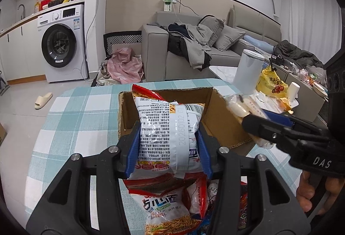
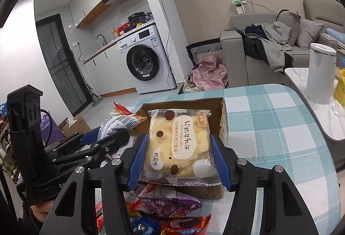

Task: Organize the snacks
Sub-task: 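Lower both snacks into the box and open both grippers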

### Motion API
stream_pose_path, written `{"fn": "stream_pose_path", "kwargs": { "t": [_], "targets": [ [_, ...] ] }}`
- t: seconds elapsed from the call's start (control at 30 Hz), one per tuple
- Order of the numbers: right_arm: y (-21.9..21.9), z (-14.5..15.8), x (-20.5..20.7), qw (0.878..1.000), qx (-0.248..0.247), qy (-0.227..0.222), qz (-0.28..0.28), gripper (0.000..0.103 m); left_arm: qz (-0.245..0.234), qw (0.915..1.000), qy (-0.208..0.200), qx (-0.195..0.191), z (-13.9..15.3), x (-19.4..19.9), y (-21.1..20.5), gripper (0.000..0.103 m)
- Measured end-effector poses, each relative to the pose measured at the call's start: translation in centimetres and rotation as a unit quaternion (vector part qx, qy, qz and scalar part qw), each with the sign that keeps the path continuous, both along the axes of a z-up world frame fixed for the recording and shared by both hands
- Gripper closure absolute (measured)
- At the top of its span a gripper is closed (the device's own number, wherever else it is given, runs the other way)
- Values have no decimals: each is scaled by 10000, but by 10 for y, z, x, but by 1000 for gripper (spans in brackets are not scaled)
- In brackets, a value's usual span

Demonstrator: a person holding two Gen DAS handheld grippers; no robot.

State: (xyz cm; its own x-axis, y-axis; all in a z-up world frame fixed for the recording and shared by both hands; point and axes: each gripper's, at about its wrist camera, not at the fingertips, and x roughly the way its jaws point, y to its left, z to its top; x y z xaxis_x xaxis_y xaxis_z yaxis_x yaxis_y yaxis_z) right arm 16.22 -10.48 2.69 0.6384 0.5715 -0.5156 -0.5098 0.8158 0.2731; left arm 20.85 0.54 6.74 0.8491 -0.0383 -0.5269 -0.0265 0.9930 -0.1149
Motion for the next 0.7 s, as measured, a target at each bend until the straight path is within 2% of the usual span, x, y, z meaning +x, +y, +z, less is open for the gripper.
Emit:
{"fn": "stream_pose_path", "kwargs": {
  "t": [0.43, 0.53, 0.6, 0.7],
  "targets": [
    [16, -10, 16, 9996, -116, 217, 109, 44, -1, 9998, 205, -52, -9, 30, 3, 58],
    [18, -8, 15, 9997, -138, 151, 102, 44, 24, 9997, 221, -62, -9, 32, 4, 57],
    [16, -7, 15, 9998, -138, 114, 94, 43, 21, 9997, 229, -53, -9, 30, 4, 54],
    [12, -5, 12, 9998, -152, 93, 59, 43, 24, 9998, 200, -17, -7, 25, 4, 39]
  ]
}}
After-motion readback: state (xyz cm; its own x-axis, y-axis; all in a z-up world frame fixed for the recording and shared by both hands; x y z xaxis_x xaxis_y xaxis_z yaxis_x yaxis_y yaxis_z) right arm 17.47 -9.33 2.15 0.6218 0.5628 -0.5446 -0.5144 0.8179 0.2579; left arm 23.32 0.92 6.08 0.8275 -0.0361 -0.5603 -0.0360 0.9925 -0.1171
